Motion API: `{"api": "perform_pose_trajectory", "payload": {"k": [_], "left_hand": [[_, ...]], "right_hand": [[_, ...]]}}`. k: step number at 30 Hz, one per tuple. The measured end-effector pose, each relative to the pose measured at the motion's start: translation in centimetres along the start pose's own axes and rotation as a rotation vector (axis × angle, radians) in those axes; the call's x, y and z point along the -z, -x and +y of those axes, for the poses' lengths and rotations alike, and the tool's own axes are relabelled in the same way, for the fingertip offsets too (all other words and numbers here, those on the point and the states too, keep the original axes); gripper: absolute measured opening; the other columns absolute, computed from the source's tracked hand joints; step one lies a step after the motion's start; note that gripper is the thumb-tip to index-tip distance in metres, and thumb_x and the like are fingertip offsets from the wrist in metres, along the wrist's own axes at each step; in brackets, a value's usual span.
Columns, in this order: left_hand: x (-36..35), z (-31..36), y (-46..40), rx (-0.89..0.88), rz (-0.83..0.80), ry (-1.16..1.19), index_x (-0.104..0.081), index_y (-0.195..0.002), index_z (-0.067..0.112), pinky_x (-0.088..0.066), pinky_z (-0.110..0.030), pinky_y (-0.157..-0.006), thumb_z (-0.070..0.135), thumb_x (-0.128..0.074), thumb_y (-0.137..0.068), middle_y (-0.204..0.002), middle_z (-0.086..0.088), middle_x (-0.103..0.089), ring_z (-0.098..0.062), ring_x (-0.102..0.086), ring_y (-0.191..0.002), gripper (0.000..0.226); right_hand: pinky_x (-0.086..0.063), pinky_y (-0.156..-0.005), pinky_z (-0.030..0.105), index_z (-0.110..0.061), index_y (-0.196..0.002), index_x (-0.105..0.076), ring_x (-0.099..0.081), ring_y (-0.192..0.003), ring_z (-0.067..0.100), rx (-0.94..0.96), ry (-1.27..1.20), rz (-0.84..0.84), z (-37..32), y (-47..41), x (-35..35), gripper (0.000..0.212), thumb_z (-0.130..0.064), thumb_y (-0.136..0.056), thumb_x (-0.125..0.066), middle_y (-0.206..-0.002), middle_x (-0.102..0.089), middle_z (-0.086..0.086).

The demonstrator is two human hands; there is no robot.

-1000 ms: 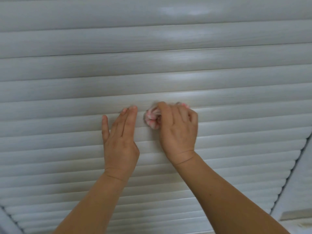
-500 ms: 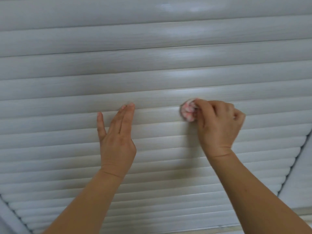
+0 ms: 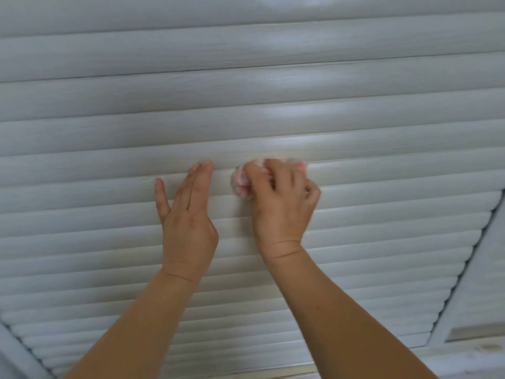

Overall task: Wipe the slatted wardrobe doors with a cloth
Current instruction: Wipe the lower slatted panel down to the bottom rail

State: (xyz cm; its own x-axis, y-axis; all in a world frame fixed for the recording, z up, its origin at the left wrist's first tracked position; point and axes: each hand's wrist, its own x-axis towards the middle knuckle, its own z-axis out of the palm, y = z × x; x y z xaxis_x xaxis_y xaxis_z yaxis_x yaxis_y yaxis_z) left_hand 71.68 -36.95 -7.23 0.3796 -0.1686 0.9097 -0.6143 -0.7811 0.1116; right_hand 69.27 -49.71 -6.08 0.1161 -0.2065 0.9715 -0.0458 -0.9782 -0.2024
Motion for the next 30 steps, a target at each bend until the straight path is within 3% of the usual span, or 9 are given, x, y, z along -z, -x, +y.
{"api": "perform_pose_trajectory", "payload": {"k": [7,10,14,18,22,24,30], "left_hand": [[0.2,0.2,0.1,0.003,0.009,-0.017,-0.032,-0.139,0.010,0.002,-0.045,-0.112,0.000,-0.026,-0.068,-0.137,-0.009,-0.049,-0.012,-0.038,-0.126,0.071],[-0.1,0.4,0.3,-0.001,0.014,-0.054,-0.031,-0.139,0.011,-0.001,-0.049,-0.112,-0.005,-0.031,-0.065,-0.138,-0.009,-0.048,-0.013,-0.037,-0.126,0.076],[-0.3,0.3,0.2,0.023,0.011,-0.068,-0.031,-0.140,0.012,0.001,-0.046,-0.113,-0.013,-0.037,-0.061,-0.137,-0.009,-0.048,-0.014,-0.039,-0.126,0.083],[-0.6,0.6,0.2,0.028,0.029,-0.058,-0.031,-0.139,0.012,0.003,-0.044,-0.113,-0.015,-0.038,-0.062,-0.136,-0.011,-0.049,-0.015,-0.039,-0.127,0.082],[-0.6,1.1,0.4,0.053,0.029,-0.045,-0.031,-0.139,0.012,-0.001,-0.051,-0.112,-0.015,-0.037,-0.064,-0.137,-0.011,-0.048,-0.016,-0.037,-0.129,0.081],[-0.6,1.3,0.5,0.062,0.023,-0.037,-0.030,-0.139,0.011,-0.003,-0.054,-0.110,-0.015,-0.037,-0.063,-0.137,-0.012,-0.047,-0.015,-0.036,-0.129,0.081],[-0.7,1.9,0.7,0.083,-0.009,-0.076,-0.030,-0.140,0.010,-0.004,-0.059,-0.108,-0.012,-0.040,-0.060,-0.143,-0.010,-0.041,-0.017,-0.033,-0.133,0.084]], "right_hand": [[-0.036,-0.083,0.039,-0.031,-0.098,-0.072,-0.050,-0.100,0.021,0.283,-0.032,-0.058,-0.2,2.3,-0.3,0.025,-0.019,-0.090,-0.052,-0.101,-0.068,-0.002],[-0.032,-0.082,0.038,-0.031,-0.100,-0.071,-0.050,-0.098,0.021,0.321,0.021,-0.121,2.6,2.6,0.5,0.028,-0.018,-0.080,-0.056,-0.101,-0.068,-0.002],[-0.029,-0.081,0.036,-0.036,-0.098,-0.070,-0.050,-0.099,0.019,0.154,0.106,-0.111,7.2,2.4,1.9,0.025,-0.027,-0.080,-0.055,-0.104,-0.066,-0.005],[-0.026,-0.083,0.035,-0.034,-0.099,-0.066,-0.049,-0.098,0.019,-0.074,0.144,-0.082,11.7,2.4,3.2,0.024,-0.023,-0.078,-0.058,-0.105,-0.063,-0.001],[-0.025,-0.084,0.035,-0.031,-0.095,-0.069,-0.051,-0.103,0.021,-0.400,0.118,0.006,11.3,2.3,2.9,0.022,-0.021,-0.079,-0.058,-0.109,-0.063,0.000],[-0.023,-0.083,0.033,-0.033,-0.092,-0.067,-0.047,-0.104,0.019,-0.447,0.095,0.047,9.6,2.3,2.3,0.021,-0.021,-0.075,-0.062,-0.108,-0.063,-0.001],[-0.029,-0.079,0.035,-0.032,-0.091,-0.072,-0.047,-0.098,0.021,0.010,0.057,-0.080,3.2,3.2,1.1,0.025,-0.024,-0.075,-0.055,-0.098,-0.067,-0.002]]}}
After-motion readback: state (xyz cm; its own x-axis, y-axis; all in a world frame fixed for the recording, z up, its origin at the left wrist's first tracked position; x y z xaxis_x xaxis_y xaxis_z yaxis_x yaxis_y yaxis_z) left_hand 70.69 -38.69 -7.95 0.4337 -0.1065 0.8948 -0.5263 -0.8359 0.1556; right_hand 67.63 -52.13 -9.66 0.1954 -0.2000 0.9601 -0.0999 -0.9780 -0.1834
